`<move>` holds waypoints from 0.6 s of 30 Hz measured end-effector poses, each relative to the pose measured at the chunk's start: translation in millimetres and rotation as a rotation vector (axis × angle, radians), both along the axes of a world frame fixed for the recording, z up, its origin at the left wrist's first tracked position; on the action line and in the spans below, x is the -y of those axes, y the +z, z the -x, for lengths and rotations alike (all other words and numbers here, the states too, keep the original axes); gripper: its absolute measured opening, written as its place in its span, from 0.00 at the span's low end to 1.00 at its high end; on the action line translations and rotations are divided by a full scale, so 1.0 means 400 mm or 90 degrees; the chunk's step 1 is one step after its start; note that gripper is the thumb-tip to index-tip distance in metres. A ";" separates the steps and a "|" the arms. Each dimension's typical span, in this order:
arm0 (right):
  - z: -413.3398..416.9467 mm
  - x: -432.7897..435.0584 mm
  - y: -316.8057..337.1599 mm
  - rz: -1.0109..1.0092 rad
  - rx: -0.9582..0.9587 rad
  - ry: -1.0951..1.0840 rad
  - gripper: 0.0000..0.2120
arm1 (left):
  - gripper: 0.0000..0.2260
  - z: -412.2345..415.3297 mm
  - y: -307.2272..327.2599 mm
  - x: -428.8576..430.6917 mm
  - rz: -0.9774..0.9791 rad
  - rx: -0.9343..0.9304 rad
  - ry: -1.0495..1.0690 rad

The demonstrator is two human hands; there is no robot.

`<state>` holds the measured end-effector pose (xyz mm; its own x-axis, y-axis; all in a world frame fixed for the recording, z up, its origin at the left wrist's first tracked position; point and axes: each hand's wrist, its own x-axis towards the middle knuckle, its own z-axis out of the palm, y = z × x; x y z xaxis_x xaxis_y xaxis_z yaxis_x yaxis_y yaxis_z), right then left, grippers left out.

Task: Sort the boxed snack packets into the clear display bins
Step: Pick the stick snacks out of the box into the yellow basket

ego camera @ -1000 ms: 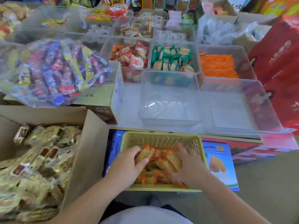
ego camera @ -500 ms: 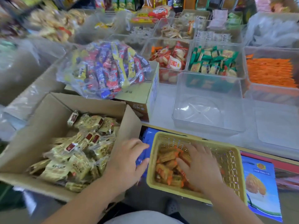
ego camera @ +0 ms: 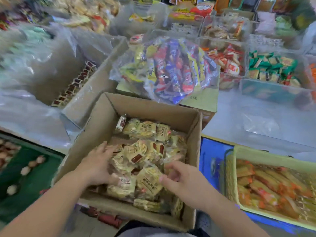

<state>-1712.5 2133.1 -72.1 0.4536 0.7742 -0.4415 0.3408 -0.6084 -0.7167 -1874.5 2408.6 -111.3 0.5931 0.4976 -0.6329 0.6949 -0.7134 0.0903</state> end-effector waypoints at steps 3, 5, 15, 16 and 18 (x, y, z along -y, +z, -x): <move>0.051 -0.073 -0.031 0.123 0.060 0.041 0.42 | 0.70 -0.013 -0.047 -0.058 0.064 -0.051 -0.051; 0.082 -0.101 -0.049 0.156 0.070 0.017 0.52 | 0.70 -0.028 -0.067 -0.081 0.122 -0.038 -0.055; 0.163 -0.196 -0.163 0.221 0.151 -0.048 0.63 | 0.56 -0.046 -0.132 -0.148 0.230 0.160 -0.006; 0.160 -0.201 -0.171 0.210 0.171 -0.058 0.60 | 0.53 -0.049 -0.132 -0.152 0.237 0.186 0.011; 0.142 -0.212 -0.184 0.179 0.209 -0.074 0.54 | 0.49 -0.058 -0.130 -0.156 0.233 0.228 0.043</move>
